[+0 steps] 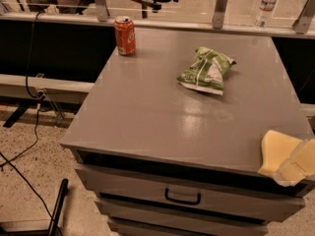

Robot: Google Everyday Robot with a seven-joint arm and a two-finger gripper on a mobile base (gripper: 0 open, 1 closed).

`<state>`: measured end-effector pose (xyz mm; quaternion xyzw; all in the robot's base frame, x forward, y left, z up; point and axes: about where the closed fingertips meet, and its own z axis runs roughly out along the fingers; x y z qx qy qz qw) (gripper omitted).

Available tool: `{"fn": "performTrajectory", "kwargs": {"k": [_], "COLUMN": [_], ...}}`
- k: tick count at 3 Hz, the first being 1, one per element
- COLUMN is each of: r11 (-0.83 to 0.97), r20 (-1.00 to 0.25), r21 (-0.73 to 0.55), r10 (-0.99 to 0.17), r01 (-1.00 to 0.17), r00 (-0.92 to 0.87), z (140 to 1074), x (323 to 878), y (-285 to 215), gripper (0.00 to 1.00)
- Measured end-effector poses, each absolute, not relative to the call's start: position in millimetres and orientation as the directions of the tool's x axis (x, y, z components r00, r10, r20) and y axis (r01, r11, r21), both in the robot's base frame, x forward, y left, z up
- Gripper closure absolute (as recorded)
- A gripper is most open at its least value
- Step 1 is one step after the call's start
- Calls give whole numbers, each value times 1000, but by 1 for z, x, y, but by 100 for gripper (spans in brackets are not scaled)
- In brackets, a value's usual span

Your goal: Move sponge near green jalapeno chip bag

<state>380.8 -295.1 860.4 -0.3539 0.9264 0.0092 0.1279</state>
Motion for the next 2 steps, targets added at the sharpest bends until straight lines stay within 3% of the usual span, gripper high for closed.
{"fn": "performTrajectory", "kwargs": {"k": [2], "r11": [769], "r20": [-227], "r21": [-68], "r10": [-632], "r01": [-635], "r00": [-741], "z": [838], "x": [370], "y": [-288], "gripper": [0]}}
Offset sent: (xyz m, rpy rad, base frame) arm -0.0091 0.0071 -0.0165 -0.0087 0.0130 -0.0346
